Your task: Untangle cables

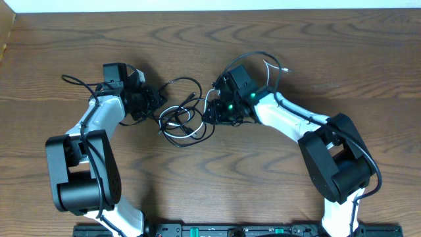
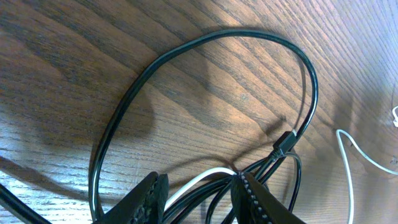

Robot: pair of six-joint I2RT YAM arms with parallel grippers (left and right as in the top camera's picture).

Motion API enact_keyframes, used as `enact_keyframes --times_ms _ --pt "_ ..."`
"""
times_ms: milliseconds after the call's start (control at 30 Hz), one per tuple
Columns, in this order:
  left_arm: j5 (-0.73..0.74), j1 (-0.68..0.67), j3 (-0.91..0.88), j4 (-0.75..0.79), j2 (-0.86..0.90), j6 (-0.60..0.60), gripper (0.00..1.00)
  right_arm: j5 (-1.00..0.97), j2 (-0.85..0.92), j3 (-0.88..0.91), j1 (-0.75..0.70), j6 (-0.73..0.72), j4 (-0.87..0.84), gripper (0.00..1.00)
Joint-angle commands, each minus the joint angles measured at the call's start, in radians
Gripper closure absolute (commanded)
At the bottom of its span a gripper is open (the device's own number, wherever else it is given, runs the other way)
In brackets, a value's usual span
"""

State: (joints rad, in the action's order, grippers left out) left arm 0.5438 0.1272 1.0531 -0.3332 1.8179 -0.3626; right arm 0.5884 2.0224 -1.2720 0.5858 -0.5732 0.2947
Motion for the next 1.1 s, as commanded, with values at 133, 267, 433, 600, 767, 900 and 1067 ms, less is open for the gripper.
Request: enact_keyframes --times_ms 133,267,433,600,767,900,1067 --pt "-0.009 0.000 0.005 -0.002 0.009 0.013 0.61 0.163 -0.008 0.126 -0.005 -0.006 -0.304 0.59" --pt "-0.009 0.000 0.005 -0.002 0.009 0.013 0.61 0.180 -0.008 0.159 -0.003 -0.005 -0.400 0.57" --pt "-0.009 0.000 0.005 -0.002 0.009 0.013 0.62 0.156 -0.007 0.168 -0.003 -0.005 -0.423 0.72" --pt "-0.009 0.000 0.005 -0.002 0.009 0.013 0.61 0.119 -0.007 0.168 -0.002 -0.006 -0.467 0.78" --pt "-0.009 0.000 0.005 -0.003 0.009 0.013 0.61 0.071 -0.006 0.168 -0.002 -0.006 -0.474 0.80" --pt "-0.009 0.000 0.005 -0.004 0.009 0.013 0.61 0.064 0.022 0.168 0.000 -0.026 -0.491 0.77" --pt "-0.009 0.000 0.005 -0.005 0.009 0.013 0.61 0.074 0.093 0.168 0.000 -0.081 -0.594 0.76"
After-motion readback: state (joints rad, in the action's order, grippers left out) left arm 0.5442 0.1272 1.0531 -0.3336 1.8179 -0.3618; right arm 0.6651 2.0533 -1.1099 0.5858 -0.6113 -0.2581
